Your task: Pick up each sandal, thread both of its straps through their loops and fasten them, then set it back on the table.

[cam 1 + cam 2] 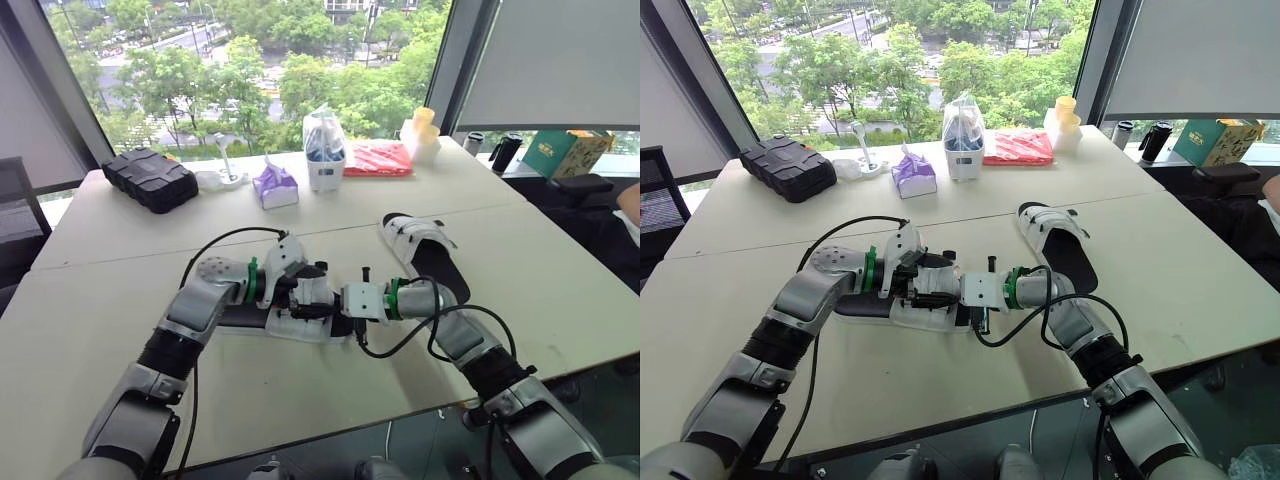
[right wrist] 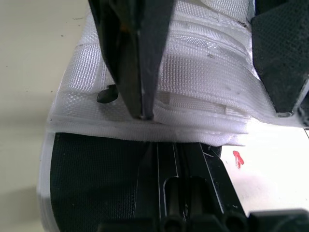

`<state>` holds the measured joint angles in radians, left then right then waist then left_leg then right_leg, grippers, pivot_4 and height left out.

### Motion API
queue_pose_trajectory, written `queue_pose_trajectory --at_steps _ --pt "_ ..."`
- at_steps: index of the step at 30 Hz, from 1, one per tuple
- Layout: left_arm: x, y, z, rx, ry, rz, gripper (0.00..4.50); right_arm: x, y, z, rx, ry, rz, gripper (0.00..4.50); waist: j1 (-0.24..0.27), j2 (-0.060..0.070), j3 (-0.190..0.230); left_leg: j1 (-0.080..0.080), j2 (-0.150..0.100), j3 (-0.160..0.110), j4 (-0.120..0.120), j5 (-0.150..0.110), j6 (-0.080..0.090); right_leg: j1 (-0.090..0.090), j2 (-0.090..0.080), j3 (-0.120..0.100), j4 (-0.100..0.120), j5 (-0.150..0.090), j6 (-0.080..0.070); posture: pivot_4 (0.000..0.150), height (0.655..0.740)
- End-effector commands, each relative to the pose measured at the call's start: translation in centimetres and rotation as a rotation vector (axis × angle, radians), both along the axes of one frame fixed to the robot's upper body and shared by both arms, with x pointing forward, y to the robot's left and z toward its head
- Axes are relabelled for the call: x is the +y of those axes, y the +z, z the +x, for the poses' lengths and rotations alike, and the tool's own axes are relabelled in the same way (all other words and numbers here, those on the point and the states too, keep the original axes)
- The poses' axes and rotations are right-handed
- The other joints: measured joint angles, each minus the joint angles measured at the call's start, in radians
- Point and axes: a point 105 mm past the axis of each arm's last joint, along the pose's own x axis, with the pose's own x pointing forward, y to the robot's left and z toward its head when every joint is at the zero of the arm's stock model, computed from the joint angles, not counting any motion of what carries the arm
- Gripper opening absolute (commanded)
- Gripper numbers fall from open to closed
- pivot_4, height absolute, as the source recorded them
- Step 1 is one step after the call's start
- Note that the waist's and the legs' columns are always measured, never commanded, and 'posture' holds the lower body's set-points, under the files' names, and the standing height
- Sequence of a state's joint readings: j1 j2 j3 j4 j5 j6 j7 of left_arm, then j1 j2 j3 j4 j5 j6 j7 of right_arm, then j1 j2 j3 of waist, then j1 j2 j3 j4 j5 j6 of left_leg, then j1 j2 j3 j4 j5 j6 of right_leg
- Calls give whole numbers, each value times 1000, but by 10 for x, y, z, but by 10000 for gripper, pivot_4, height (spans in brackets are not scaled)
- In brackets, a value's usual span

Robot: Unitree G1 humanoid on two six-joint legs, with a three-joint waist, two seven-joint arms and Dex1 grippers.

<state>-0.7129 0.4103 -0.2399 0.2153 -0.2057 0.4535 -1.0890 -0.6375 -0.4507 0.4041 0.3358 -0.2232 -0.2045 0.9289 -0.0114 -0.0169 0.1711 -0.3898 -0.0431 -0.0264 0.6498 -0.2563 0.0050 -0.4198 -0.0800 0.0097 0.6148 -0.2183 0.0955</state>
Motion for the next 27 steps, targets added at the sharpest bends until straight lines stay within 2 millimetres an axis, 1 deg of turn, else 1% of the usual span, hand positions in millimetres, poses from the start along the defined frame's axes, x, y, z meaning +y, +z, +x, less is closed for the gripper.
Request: queue_pose_trajectory --at_steps 1,3,6,8,10,13,17,20,27 --pt "0 16 15 -36 73 -24 44435 -4 -20 -5 58 -4 -61 0 1 0 0 0 0 0 0 0 0 0 0 0 0 0 0 1500 7400" --pt "-2 32 24 -68 98 -81 44435 -3 -20 -4 58 -3 -60 0 2 0 0 0 0 0 1 0 0 0 0 0 0 0 0 1500 7400" --pt "0 66 44 -108 161 -181 44435 -2 -20 -4 56 -2 -59 0 3 -1 1 0 0 -1 2 0 0 1 0 -1 0 0 0 1500 7400" --pt "2 77 50 -124 168 -181 44435 -2 -20 -4 56 -2 -58 0 0 -1 1 -1 0 -1 2 0 0 1 0 -1 0 0 0 1500 7400" --pt "4 77 52 -133 151 -146 44435 -2 -20 -4 55 -2 -58 0 -2 -1 0 -1 -1 -1 1 0 0 0 0 -1 -1 0 1 1500 7400" --pt "7 70 52 -132 116 -89 44435 -2 -20 -3 54 -1 -59 0 -5 0 0 0 -1 0 -2 0 0 0 0 -1 0 0 1 1500 7400" --pt "7 52 49 -196 35 30 44435 -1 -20 -3 52 -2 -56 0 -3 0 0 0 -1 0 -2 0 0 -1 1 -1 0 0 1 1500 7400" --pt "5 45 46 -203 -8 59 44435 -1 -20 -3 52 -3 -56 0 -3 -1 0 0 -1 0 -1 0 0 -1 0 -1 0 0 1 1500 7400" --pt "5 39 50 -205 -5 75 44435 -2 -21 -4 52 -5 -55 0 -3 -1 0 -1 -1 0 -1 0 0 -1 0 -1 0 0 1 1500 7400"
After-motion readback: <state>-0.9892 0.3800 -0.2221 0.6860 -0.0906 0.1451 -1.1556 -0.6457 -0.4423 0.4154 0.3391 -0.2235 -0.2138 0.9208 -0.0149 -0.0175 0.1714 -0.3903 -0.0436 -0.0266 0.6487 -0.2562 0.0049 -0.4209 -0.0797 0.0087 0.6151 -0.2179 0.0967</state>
